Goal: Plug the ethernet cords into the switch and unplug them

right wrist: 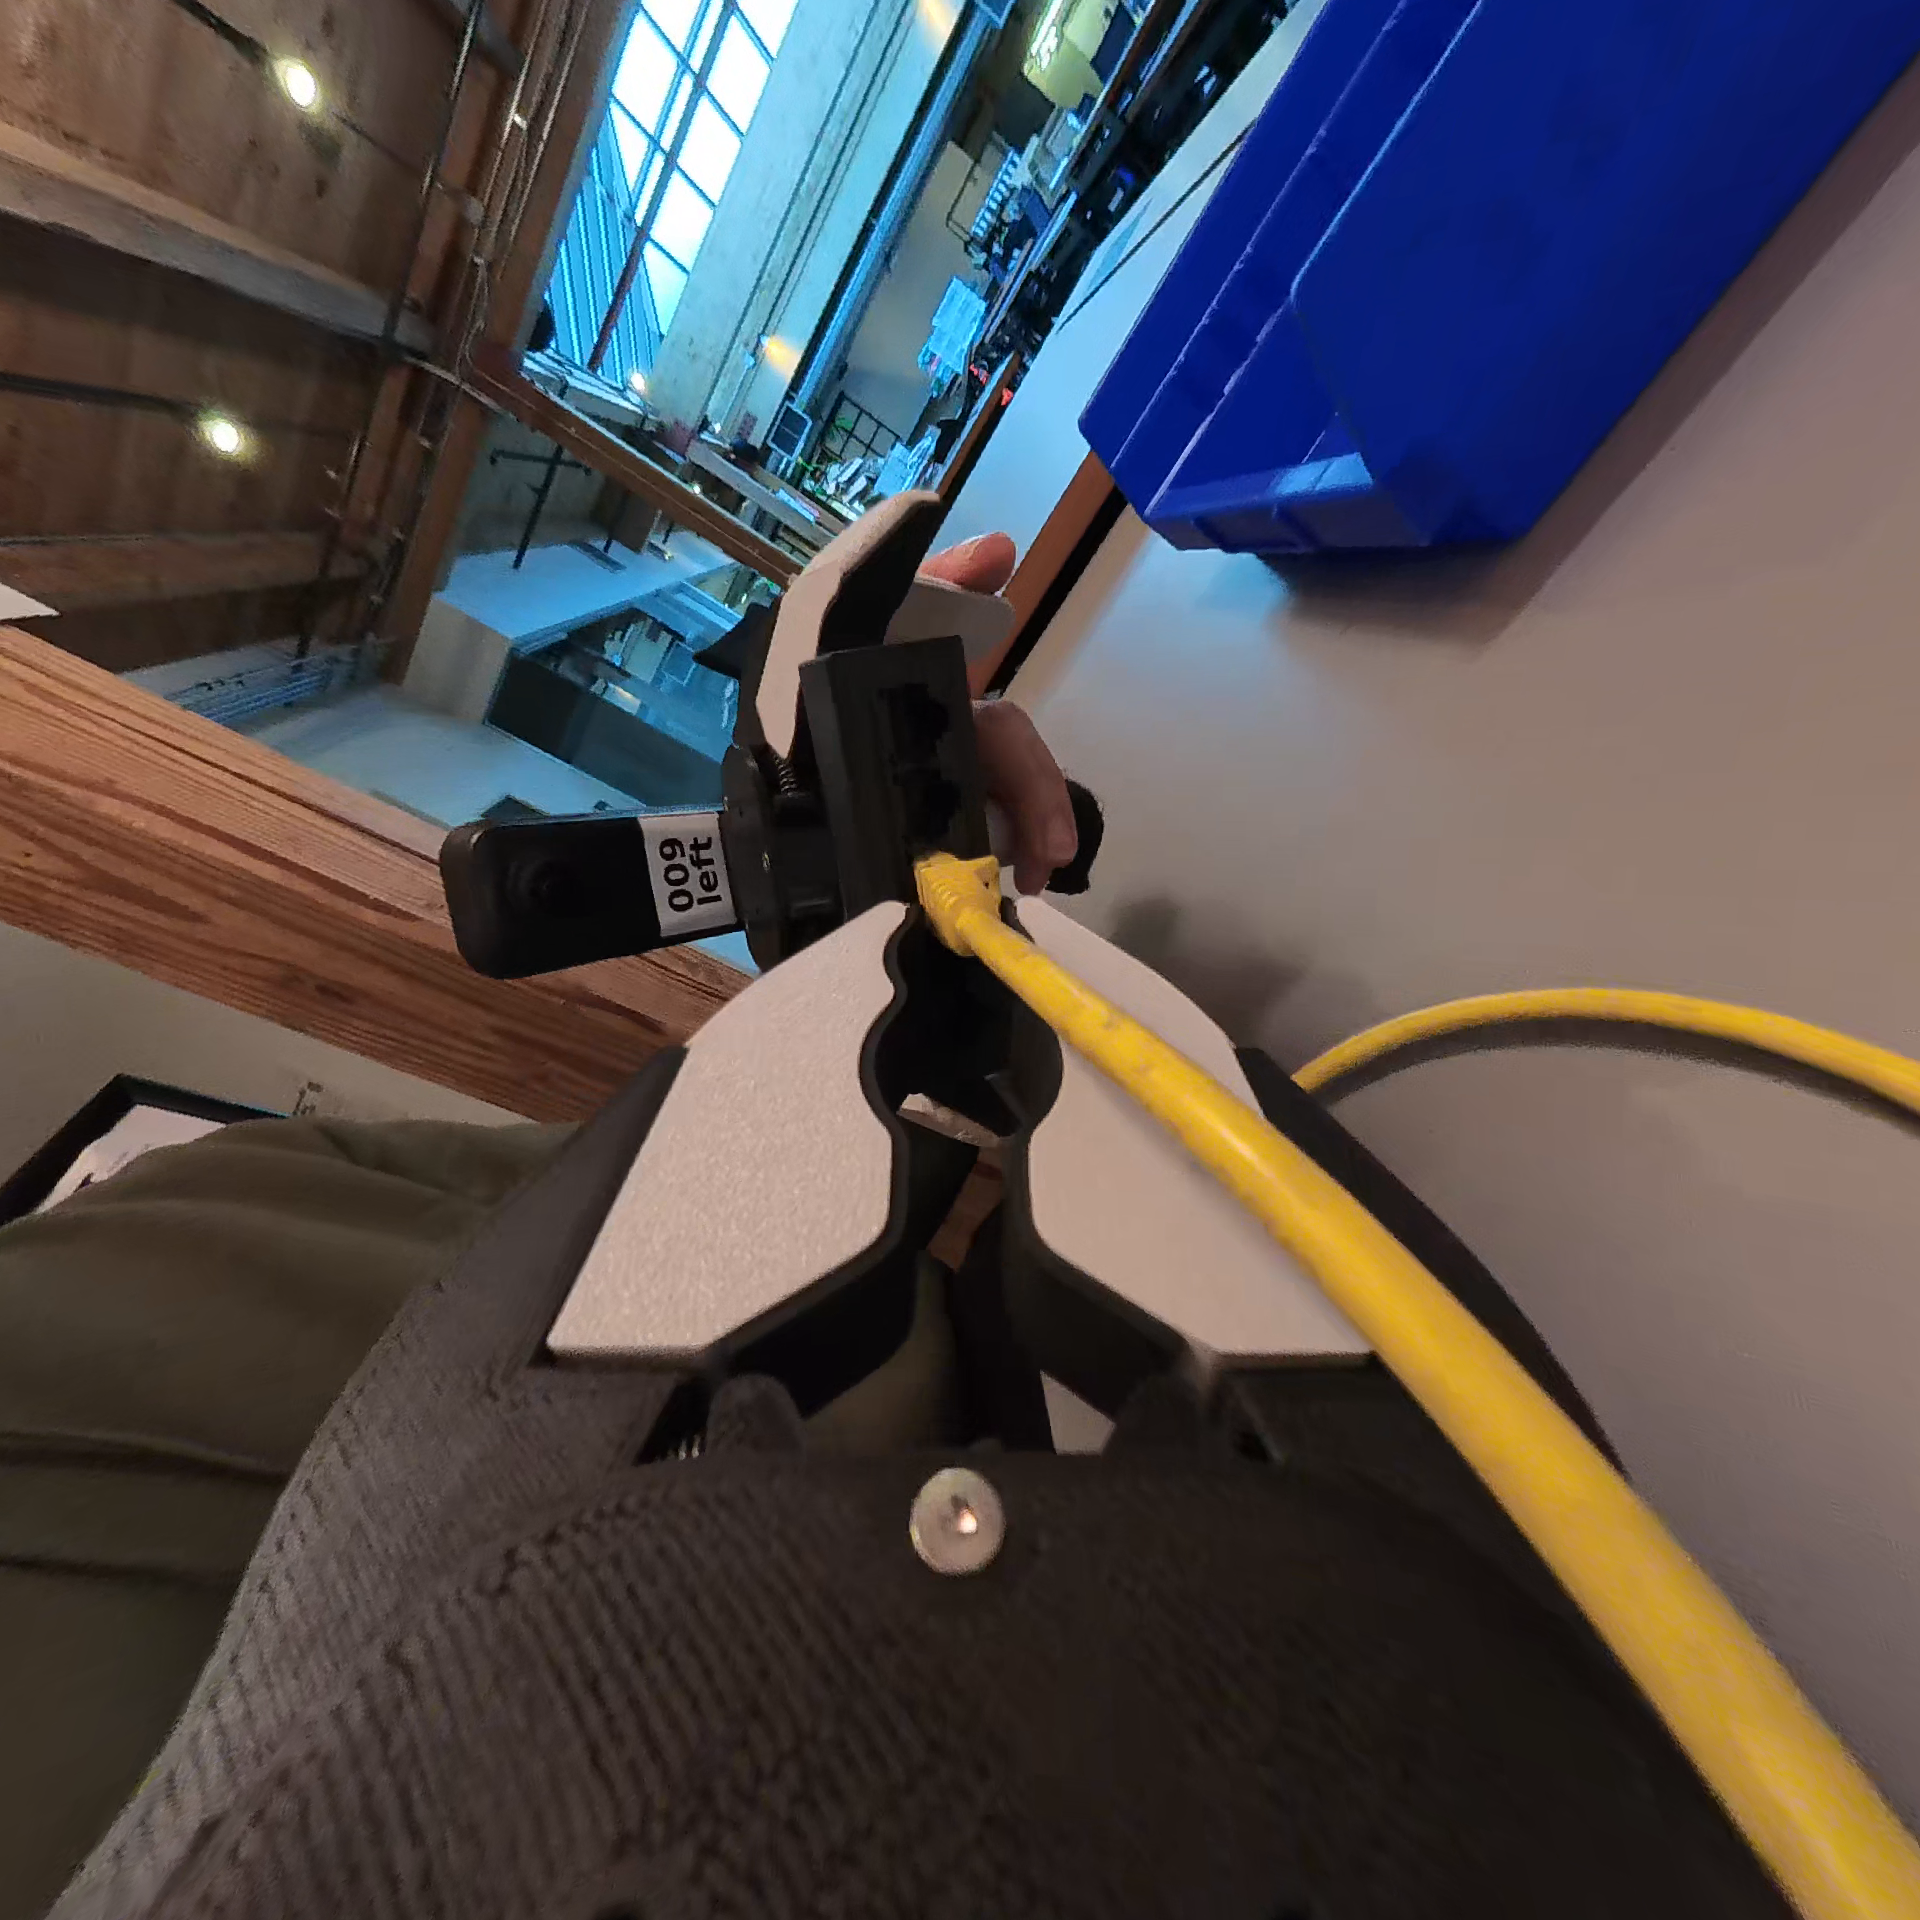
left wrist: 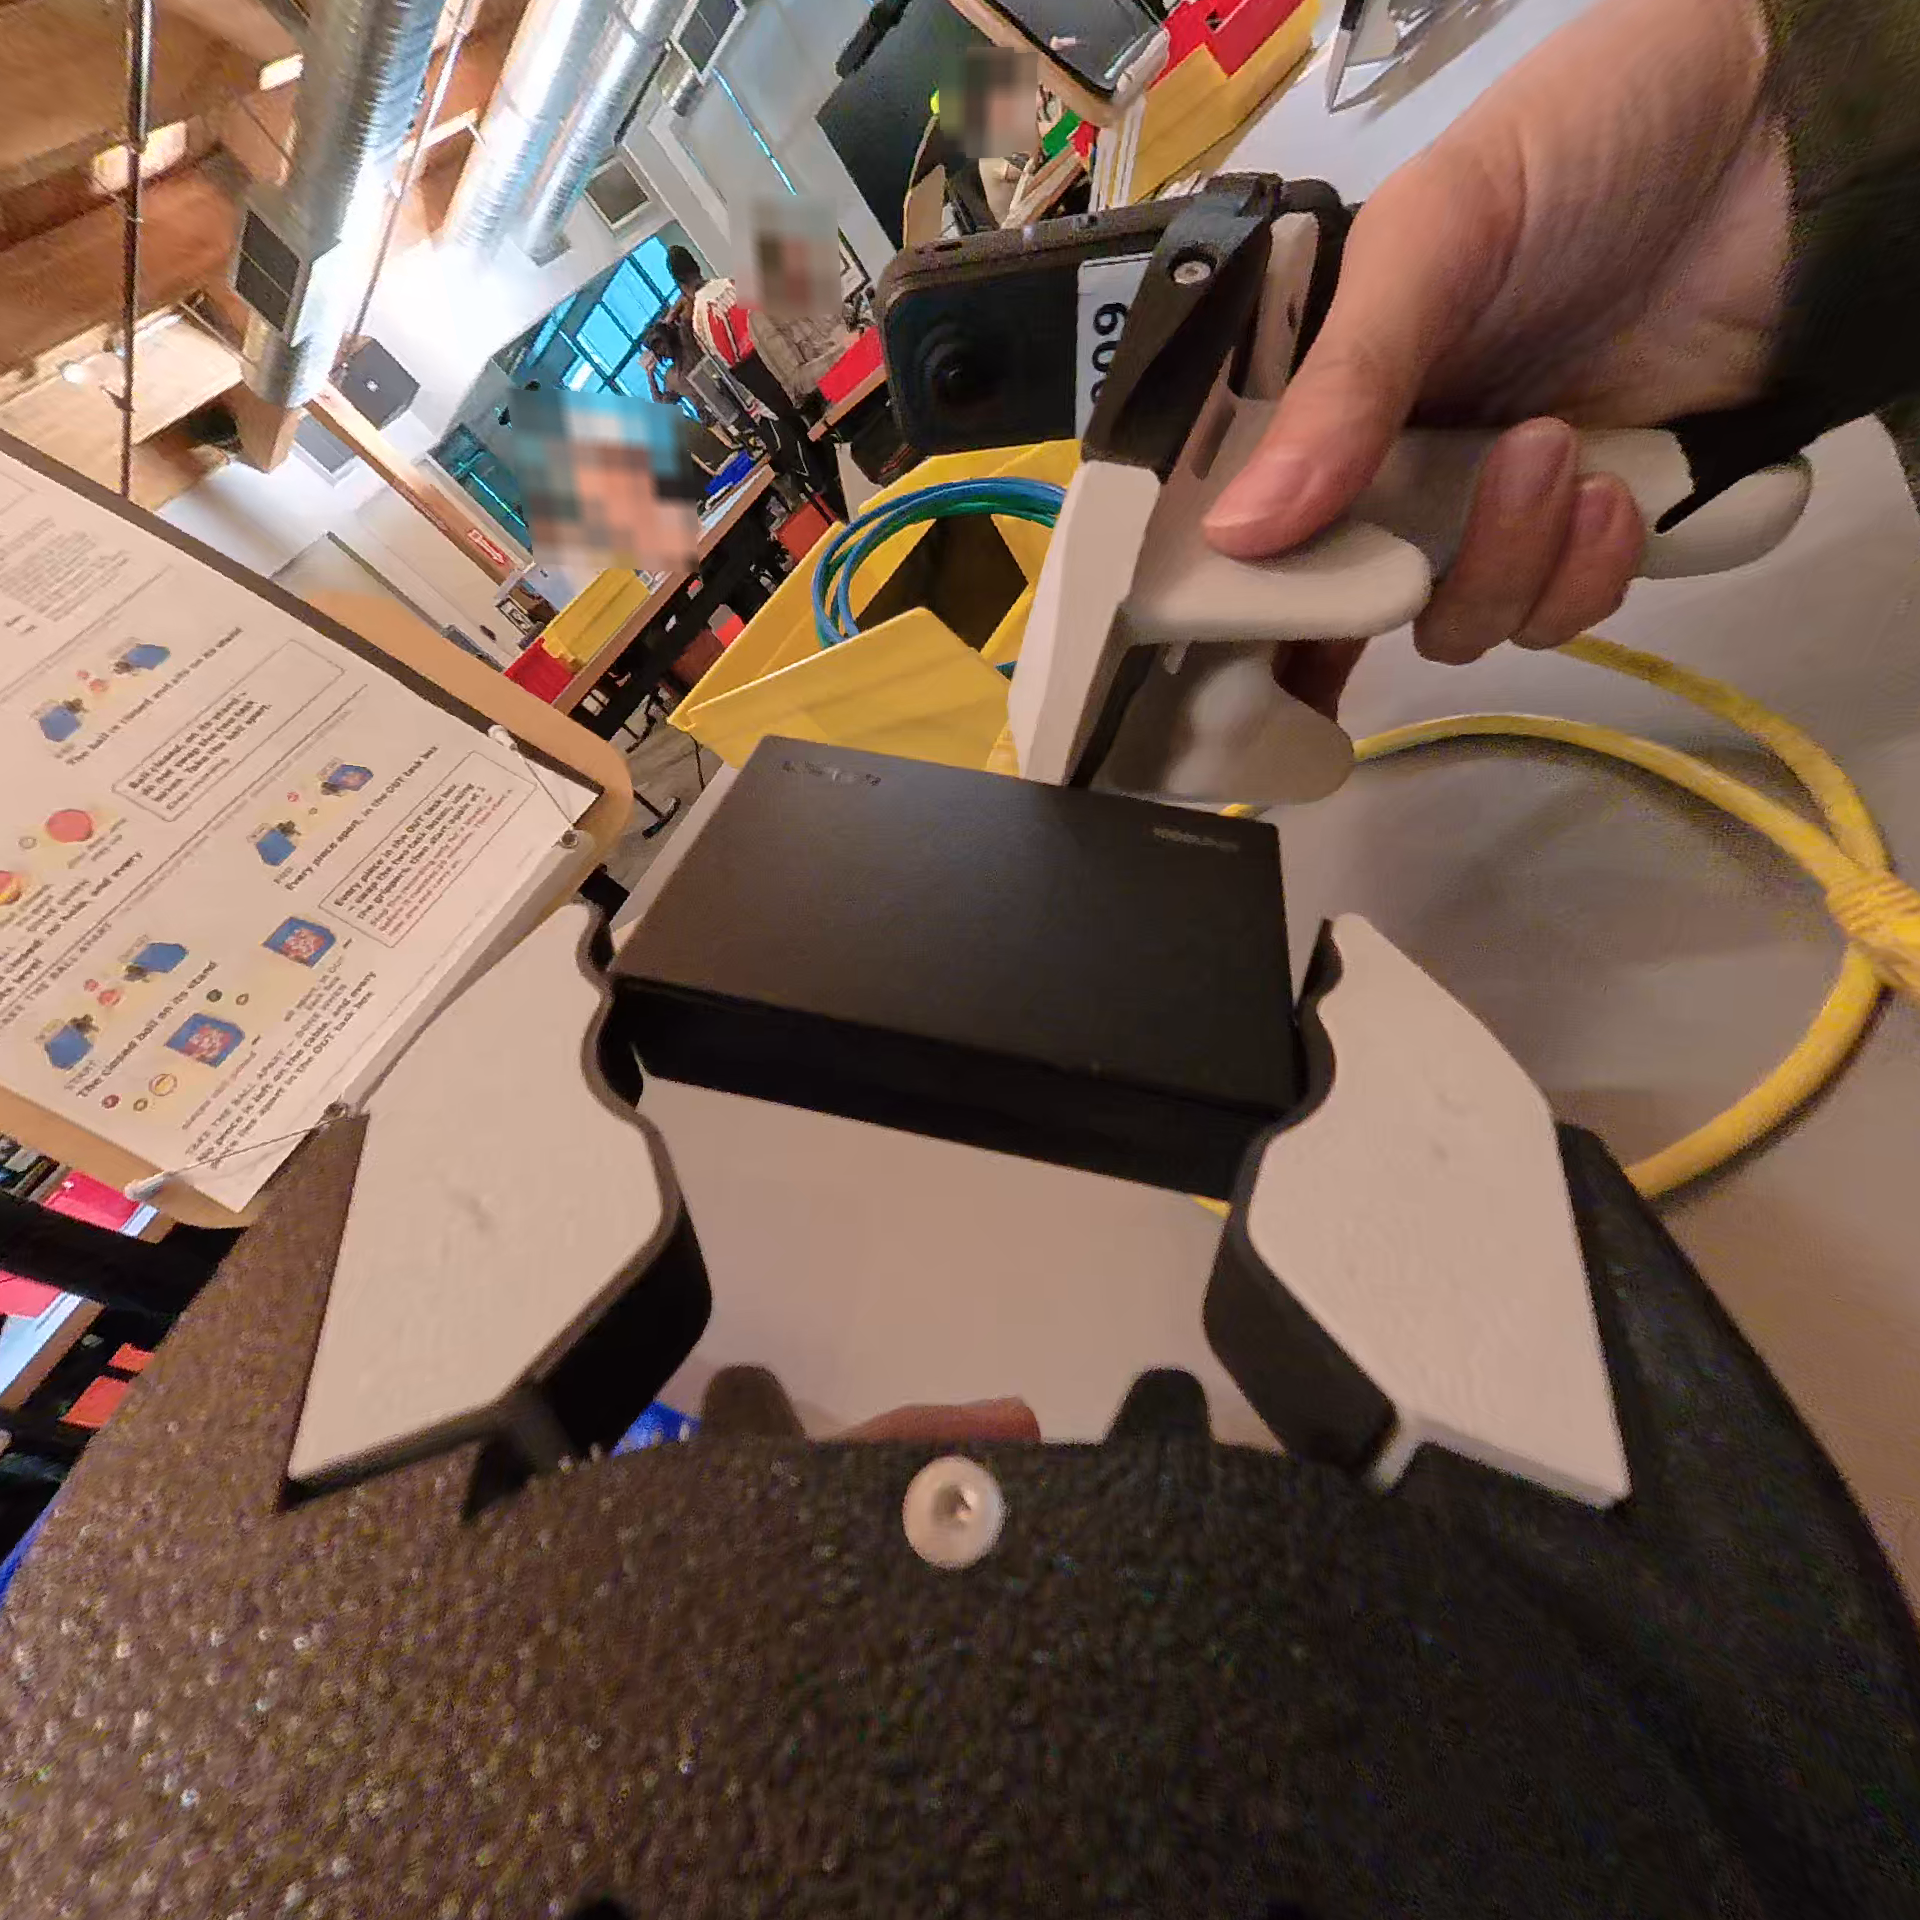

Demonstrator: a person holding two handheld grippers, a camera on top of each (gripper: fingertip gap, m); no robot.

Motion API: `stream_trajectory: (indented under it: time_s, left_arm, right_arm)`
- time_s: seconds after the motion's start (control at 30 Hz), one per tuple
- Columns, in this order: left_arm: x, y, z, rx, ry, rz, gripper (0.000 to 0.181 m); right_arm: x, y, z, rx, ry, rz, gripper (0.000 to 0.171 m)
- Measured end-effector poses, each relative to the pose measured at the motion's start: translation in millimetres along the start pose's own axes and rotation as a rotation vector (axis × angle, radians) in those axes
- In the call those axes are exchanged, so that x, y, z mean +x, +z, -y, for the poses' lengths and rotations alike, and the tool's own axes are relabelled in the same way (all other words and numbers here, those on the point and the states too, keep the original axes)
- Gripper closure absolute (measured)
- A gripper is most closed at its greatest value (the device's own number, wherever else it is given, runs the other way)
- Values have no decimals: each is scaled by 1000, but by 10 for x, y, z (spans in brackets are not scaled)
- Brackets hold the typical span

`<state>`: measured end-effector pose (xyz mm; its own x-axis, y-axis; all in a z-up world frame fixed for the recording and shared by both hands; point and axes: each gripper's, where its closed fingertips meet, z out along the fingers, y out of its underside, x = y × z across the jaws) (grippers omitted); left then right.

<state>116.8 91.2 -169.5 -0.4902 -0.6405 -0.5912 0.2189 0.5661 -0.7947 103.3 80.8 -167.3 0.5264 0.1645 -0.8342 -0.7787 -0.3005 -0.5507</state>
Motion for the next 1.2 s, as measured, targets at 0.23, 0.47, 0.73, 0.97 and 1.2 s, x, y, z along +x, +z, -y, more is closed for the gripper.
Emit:
stream_trajectory:
  time_s: [0.23, 0.47, 0.73, 0.97, 1.2]
  left_arm:
    - [89, 38, -9, -14, 8, -30, 55]
    - [233, 121, -124, -52, -17, -84, 48]
    - [132, 206, -155, -122, -59, -8, 52]
    - [64, 220, -15, 22, -315, -8, 53]
    - [-40, 106, 81, 154, -467, -41, 54]
  right_arm:
    - [43, -60, -69, -62, -25, -38, 157]
    - [58, -71, -95, -75, -39, -46, 157]
    - [84, -116, 64, 49, 3, -7, 157]
    - [-64, -104, 223, 178, -80, 24, 137]
    - [-82, -11, 173, 293, -30, -15, 131]
